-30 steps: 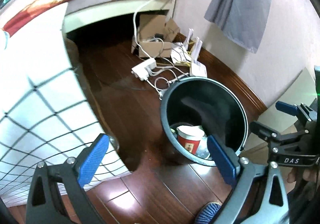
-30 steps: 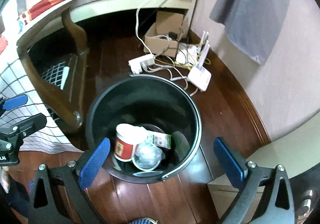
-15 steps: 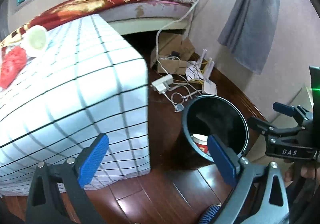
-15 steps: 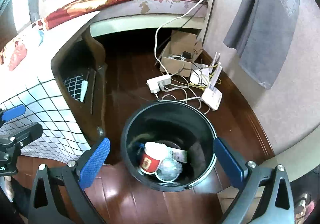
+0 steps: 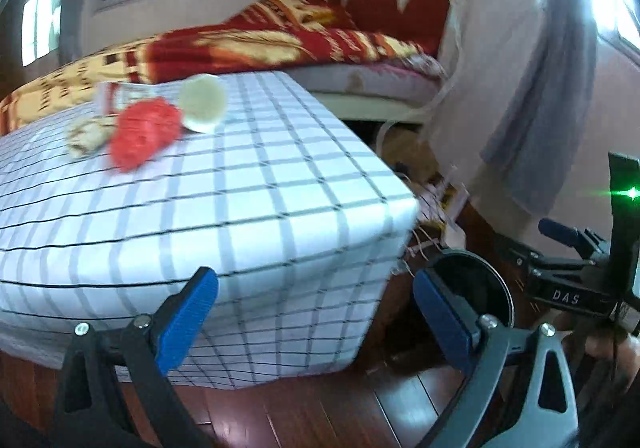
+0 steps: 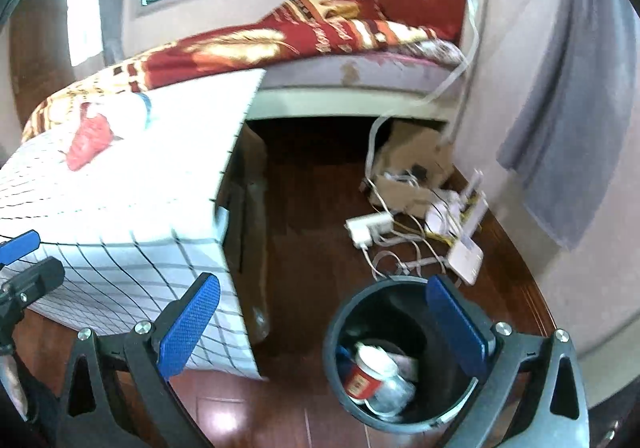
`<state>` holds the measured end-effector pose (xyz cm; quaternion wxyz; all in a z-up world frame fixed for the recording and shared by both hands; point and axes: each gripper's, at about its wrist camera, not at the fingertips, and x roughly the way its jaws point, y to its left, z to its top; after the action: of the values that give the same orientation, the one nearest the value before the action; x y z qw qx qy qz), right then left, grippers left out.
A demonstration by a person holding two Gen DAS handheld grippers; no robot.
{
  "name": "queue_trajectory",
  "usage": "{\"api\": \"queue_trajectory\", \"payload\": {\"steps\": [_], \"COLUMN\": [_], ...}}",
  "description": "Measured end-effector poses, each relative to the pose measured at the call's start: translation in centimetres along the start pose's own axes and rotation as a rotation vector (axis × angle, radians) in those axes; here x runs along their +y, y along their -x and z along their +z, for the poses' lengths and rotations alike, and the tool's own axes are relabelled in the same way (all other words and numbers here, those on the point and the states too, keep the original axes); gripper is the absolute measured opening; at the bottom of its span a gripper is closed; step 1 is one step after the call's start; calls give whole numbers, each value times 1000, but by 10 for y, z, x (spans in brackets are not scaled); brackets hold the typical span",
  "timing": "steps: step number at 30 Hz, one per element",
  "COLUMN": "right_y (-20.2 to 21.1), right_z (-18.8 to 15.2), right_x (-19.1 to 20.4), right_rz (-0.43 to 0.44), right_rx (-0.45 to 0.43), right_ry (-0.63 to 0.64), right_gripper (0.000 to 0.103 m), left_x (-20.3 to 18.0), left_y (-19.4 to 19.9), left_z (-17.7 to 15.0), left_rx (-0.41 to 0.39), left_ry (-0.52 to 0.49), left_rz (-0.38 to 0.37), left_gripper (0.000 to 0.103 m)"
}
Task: Collect trash
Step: 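Move both tools back toward the table of trash, then grasp the beige cloth with the left tool while the right tool grasps the blue paper cup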
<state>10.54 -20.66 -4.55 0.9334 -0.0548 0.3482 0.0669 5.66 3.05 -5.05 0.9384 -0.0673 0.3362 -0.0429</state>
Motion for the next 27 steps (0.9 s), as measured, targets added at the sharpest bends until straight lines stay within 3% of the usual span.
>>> {"api": "queue_trajectory", "payload": {"steps": [9, 13, 19, 25, 27], "right_y": [-14, -25, -34, -57, -69], "right_z": [33, 54, 86, 117, 130], "right_x": [74, 101, 129, 158, 167], "right_rz": [107, 151, 220, 254, 262], "right_rx": [-71, -49, -49, -51, -46], "right_ry": [76, 105, 115, 176, 198], "right_gripper": [103, 103, 103, 103, 97], "left_x": [80, 116, 146, 160, 161], "left_y": [15, 14, 9, -9, -15], "left_z": [16, 32, 47, 63, 68], "left_rx": [-63, -87, -101, -94, -95], "left_ry": [79, 112, 127, 127, 116], "left_rz": [136, 188, 226, 218, 222], "left_gripper": [98, 97, 97, 97, 97]}}
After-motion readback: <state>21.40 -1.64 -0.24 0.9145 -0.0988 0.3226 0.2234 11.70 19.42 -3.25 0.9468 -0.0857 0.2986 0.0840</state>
